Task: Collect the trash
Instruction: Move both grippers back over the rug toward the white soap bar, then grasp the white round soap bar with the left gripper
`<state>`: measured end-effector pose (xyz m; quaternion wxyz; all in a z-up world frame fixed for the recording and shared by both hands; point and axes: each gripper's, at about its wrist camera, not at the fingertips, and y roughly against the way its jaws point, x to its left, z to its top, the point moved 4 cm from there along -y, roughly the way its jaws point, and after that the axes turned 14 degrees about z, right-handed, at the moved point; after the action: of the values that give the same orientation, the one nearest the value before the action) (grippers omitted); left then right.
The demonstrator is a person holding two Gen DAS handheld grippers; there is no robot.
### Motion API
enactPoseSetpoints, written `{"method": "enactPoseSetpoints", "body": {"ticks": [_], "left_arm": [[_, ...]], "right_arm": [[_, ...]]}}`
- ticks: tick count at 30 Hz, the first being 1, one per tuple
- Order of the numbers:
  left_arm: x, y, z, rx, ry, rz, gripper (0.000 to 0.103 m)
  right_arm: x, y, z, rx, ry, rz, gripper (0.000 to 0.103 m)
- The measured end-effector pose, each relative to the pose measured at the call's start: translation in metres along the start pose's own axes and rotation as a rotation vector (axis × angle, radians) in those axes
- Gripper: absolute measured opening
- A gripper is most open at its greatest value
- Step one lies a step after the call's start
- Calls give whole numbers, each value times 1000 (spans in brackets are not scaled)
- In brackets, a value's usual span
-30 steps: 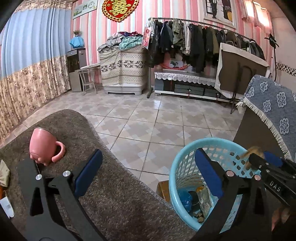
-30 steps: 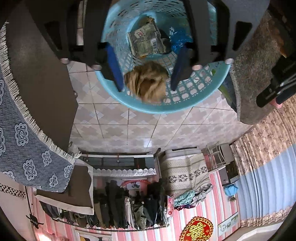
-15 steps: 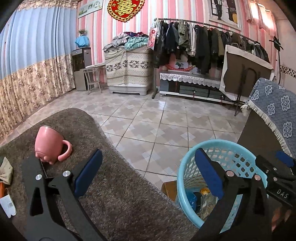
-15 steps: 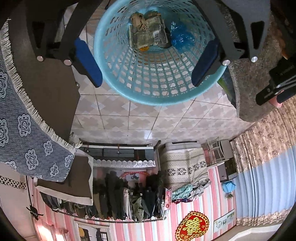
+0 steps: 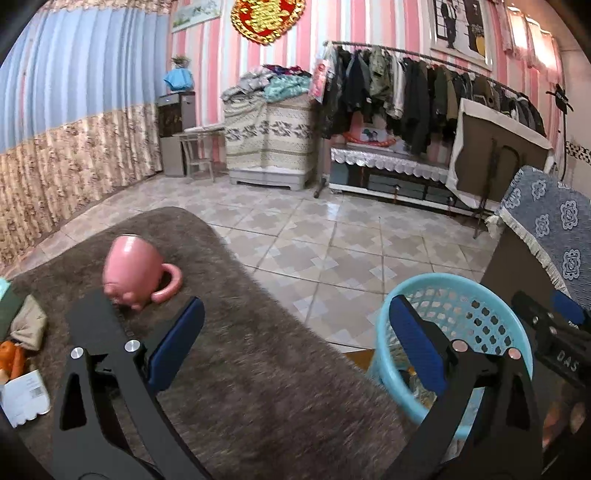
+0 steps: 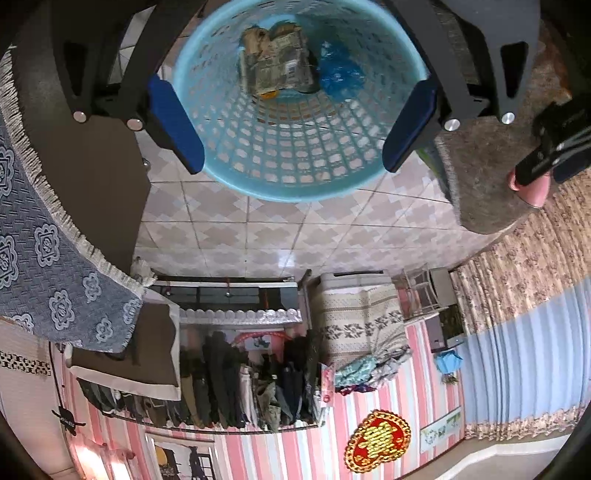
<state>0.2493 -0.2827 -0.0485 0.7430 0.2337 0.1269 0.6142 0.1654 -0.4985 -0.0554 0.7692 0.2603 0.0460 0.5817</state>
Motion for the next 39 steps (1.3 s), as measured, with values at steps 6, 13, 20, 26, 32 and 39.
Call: {"method": "enactPoseSetpoints", "body": {"ticks": [6,13,20,26,32,39], "left_arm": [[51,20,-9,-5,55,48,97],[137,49,-27,-15,124,169,97],[223,72,-44,-6,181,299,97],[278,82,-67,19,225,394,97],[312,81,-100,86,234,447,97],[331,63,-141,199,236,467,97]], "right_arm": [[47,9,7,-17,56,74,95],[113,9,-2,-3,136,191,98],[166,10,-19,12,200,293,98],[197,-1,-36,83,169,375,98],[229,-7,-49,108,223,420,98],[246,-15,-55,140,221,426,98]]}}
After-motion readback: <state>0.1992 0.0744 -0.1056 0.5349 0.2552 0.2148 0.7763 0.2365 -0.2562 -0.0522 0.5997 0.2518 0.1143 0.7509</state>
